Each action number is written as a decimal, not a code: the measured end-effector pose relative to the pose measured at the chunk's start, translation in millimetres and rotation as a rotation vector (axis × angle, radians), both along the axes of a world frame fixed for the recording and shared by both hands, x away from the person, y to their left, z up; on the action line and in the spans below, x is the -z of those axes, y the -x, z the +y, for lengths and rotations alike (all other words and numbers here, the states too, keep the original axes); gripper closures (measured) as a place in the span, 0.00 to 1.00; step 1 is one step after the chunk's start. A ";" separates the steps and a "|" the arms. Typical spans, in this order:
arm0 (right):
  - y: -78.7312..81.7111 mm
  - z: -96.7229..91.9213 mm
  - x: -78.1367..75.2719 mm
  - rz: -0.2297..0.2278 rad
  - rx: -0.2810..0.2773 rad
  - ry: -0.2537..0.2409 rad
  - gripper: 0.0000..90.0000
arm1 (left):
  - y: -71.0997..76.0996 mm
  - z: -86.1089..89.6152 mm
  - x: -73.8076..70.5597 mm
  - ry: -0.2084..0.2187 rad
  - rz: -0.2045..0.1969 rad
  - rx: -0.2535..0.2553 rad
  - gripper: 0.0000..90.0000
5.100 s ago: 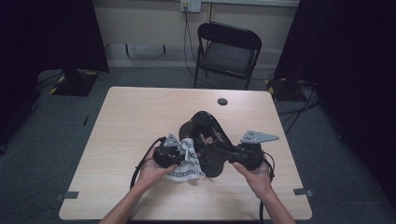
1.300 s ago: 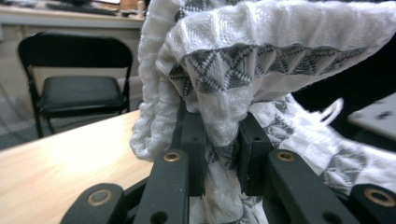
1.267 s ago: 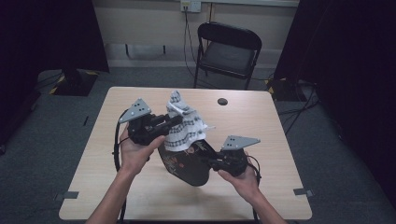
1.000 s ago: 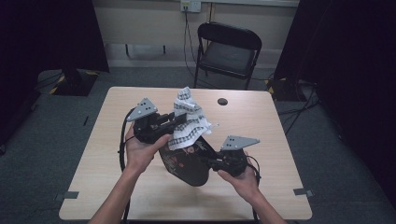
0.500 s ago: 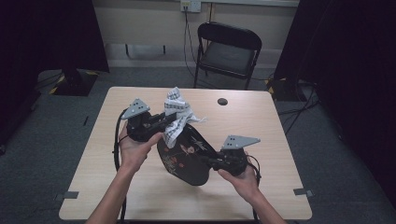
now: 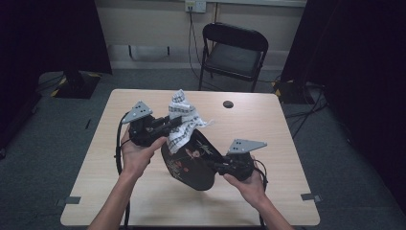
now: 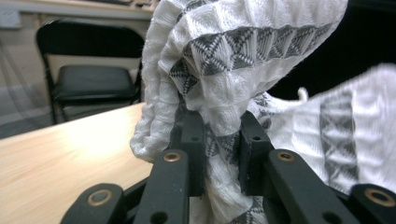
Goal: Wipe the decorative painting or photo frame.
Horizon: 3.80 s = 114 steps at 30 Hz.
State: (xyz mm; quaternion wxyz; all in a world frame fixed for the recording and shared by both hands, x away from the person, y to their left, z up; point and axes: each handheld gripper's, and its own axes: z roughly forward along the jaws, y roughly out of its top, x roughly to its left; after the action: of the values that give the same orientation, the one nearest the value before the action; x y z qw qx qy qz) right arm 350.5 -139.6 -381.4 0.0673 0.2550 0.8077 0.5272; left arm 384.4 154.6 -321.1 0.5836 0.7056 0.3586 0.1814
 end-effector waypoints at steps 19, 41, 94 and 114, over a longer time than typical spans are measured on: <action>0.5 -1.0 0.3 -0.017 0.025 0.011 0.88 | 4.6 2.1 1.1 -0.016 -0.020 0.007 0.85; -2.0 -6.2 1.6 -0.039 0.069 0.022 0.85 | -7.5 2.6 18.0 -0.037 0.061 -0.005 0.86; -3.8 -5.1 3.7 -0.011 0.042 0.015 0.89 | -23.2 9.5 39.2 -0.069 0.143 -0.020 0.85; -4.3 -6.1 3.5 -0.014 0.042 0.018 0.89 | -21.4 9.6 36.1 -0.079 0.139 0.007 0.86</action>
State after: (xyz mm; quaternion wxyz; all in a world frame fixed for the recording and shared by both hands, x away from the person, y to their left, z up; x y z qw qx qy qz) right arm 354.8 -145.7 -384.8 0.0865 0.2678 0.8063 0.5204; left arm 405.8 164.2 -357.2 0.5298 0.7402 0.3882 0.1438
